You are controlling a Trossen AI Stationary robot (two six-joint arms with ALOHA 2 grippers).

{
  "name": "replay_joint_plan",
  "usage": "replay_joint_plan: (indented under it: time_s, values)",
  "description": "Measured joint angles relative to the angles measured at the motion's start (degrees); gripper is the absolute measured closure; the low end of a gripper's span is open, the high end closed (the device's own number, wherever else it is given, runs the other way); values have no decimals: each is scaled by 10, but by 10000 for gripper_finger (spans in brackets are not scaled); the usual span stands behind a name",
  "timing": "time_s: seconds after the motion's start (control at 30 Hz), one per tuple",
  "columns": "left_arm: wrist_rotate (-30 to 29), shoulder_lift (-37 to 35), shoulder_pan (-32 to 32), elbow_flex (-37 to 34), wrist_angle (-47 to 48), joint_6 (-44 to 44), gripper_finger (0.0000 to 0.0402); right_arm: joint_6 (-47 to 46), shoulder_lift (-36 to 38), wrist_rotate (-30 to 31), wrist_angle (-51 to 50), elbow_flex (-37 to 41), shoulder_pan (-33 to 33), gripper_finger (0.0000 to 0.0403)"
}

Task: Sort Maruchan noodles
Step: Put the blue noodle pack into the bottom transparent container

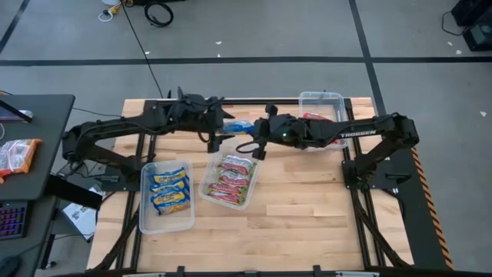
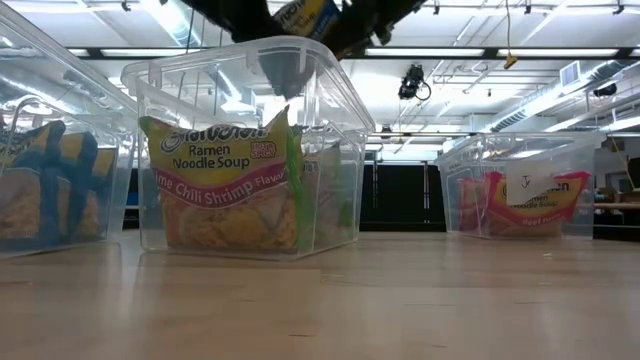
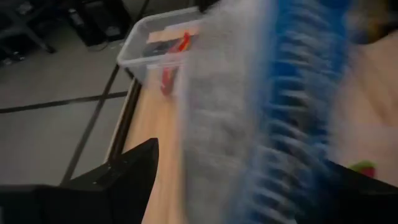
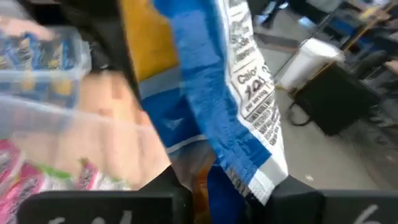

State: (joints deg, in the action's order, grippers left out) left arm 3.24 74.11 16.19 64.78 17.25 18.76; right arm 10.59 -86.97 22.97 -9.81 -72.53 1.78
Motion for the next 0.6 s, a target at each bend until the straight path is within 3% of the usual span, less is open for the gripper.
replay_joint_plan:
  time_s: [0.2, 0.3, 0.43, 0.6]
  values:
    - [-5, 31, -3, 1, -28, 7, 90, -4, -21, -17, -9, -5, 0, 327]
    - [-7, 39, -4, 1, -26, 23, 111, -5, -23, -16, 12, -6, 0, 327]
    - [-29, 39, -11, 1, -11, 71, 181, 10, -21, -47, 27, -6, -3, 314]
    - [-109, 25, -35, 27, 72, 116, 290, 29, -18, -79, 30, -6, -12, 260]
